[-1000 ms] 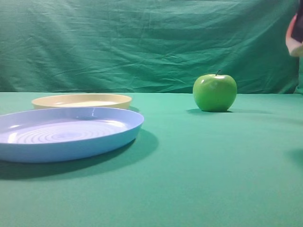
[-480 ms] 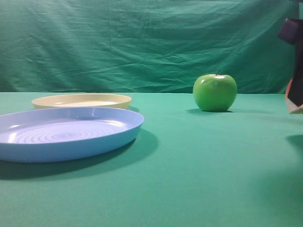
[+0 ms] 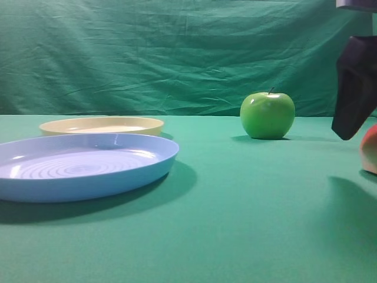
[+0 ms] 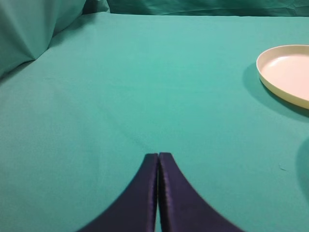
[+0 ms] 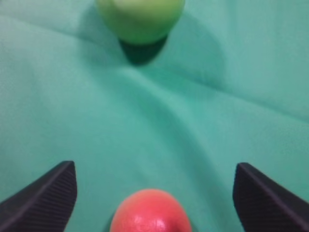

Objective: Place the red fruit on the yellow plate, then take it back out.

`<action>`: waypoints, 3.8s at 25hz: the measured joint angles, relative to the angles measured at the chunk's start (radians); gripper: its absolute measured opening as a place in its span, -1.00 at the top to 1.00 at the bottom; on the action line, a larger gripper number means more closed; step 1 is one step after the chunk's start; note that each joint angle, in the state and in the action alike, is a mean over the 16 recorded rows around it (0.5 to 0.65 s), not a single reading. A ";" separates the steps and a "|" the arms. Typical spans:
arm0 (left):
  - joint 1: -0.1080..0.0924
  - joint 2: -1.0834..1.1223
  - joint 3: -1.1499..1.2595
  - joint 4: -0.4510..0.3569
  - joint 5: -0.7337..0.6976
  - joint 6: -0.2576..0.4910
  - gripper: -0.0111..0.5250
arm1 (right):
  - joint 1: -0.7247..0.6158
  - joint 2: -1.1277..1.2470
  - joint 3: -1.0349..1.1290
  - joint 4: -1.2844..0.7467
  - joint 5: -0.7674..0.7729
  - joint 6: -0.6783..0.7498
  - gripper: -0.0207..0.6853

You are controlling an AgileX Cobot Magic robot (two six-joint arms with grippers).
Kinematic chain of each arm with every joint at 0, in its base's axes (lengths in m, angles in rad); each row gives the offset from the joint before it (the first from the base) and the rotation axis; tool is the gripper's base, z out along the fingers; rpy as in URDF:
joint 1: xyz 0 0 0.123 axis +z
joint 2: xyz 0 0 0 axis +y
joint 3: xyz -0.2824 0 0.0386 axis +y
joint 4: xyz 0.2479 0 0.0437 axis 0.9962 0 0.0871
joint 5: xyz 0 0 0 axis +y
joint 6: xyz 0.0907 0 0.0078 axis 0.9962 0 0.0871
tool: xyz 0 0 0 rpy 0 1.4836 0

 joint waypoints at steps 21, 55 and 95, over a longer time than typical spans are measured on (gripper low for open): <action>0.000 0.000 0.000 0.000 0.000 0.000 0.96 | 0.000 -0.742 -0.141 -0.020 0.451 0.107 0.94; 0.000 0.000 0.000 0.000 0.000 0.002 0.96 | -0.316 -1.359 0.700 -0.219 -0.119 0.297 0.94; 0.000 0.000 0.000 0.000 0.000 0.002 0.96 | -0.318 -1.359 0.833 -0.189 -0.116 0.144 0.94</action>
